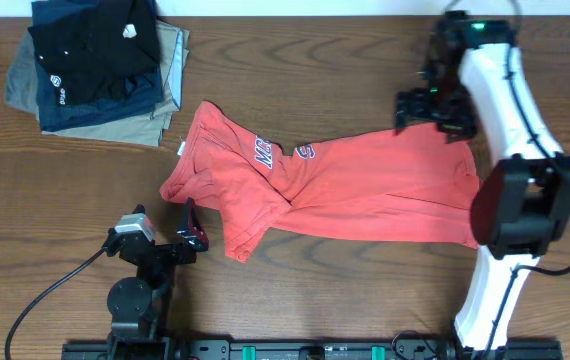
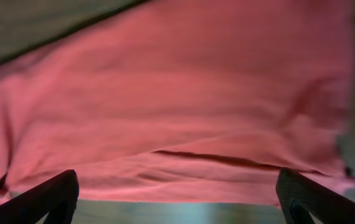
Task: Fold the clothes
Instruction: 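Release the shirt and lift the right gripper back to the right, then reach the left gripper to the shirt's left side and grasp it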
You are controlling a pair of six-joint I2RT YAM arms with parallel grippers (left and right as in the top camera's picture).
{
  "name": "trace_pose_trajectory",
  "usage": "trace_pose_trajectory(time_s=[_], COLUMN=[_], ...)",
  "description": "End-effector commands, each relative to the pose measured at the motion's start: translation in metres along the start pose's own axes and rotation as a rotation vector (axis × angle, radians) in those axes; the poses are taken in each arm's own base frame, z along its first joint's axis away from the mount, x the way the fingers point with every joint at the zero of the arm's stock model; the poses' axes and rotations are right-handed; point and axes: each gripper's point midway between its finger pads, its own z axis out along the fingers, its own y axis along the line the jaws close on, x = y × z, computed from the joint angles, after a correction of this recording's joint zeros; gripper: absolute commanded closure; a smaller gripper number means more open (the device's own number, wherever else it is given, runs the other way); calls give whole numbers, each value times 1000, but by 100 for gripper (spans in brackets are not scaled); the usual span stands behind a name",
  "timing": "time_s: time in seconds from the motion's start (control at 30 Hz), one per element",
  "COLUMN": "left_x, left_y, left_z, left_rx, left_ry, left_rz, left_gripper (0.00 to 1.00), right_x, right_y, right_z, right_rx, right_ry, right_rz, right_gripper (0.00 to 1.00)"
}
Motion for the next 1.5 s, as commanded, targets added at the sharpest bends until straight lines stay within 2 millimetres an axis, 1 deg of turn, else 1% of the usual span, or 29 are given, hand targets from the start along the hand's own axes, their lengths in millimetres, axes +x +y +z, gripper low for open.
trace_pose_trajectory(time_s=[0.0, 0.07, 0.17, 0.3, 0.37, 0.47, 0.67, 0.7, 0.77, 0.9, 0.97, 1.1, 1.17, 1.23, 1.33, 1.4, 1.47], left_x=[15, 15, 15, 15, 15, 15, 15, 16, 20, 29, 32, 35, 32, 23, -3, -21, -35], left_y=[8, 8, 8, 8, 8, 8, 6, 3, -11, -51, -61, -82, -94, -101, -110, -117, -122], left_z=[2, 2, 2, 2, 2, 2, 2, 2, 1, -8, -12, -23, -30, -35, -41, -46, -48], left_rx=[-27, -27, -27, -27, -27, -27, -15, 4, 79, 296, 347, 474, 544, 579, 607, 625, 621], left_ry=[33, 33, 33, 33, 33, 33, 37, 43, 68, 173, 217, 279, 290, 282, 230, 190, 184], left_rz=[18, 18, 18, 18, 18, 18, 17, 10, -57, -277, -348, -373, -362, -352, -311, -245, -169], left_gripper=[2, 2, 2, 2, 2, 2, 2, 2, 2, 2, 2, 2, 2, 2, 2, 2, 2], right_x=[3, 8, 9, -3, -9, -9, -11, -13, -16, -16, -16, -16, -16, -16, -16, -16, -16], right_y=[-13, -19, -23, -42, -49, -52, -51, -51, -50, -50, -51, -50, -50, -50, -50, -50, -50], right_z=[-6, -3, 6, 14, 15, 16, 16, 16, 16, 16, 16, 16, 16, 16, 16, 16, 16], right_rx=[-9, -5, 9, 106, 128, 117, 110, 108, 105, 104, 104, 105, 104, 105, 105, 105, 105], right_ry=[1, 24, 33, -18, -45, -46, -62, -70, -79, -80, -80, -80, -80, -80, -80, -80, -80], right_rz=[53, 69, 71, 79, 147, 232, 316, 315, 315, 315, 315, 315, 315, 315, 314, 315, 315], right_gripper=[1, 1, 1, 1, 1, 1, 1, 1, 1, 1, 1, 1, 1, 1, 1, 1, 1])
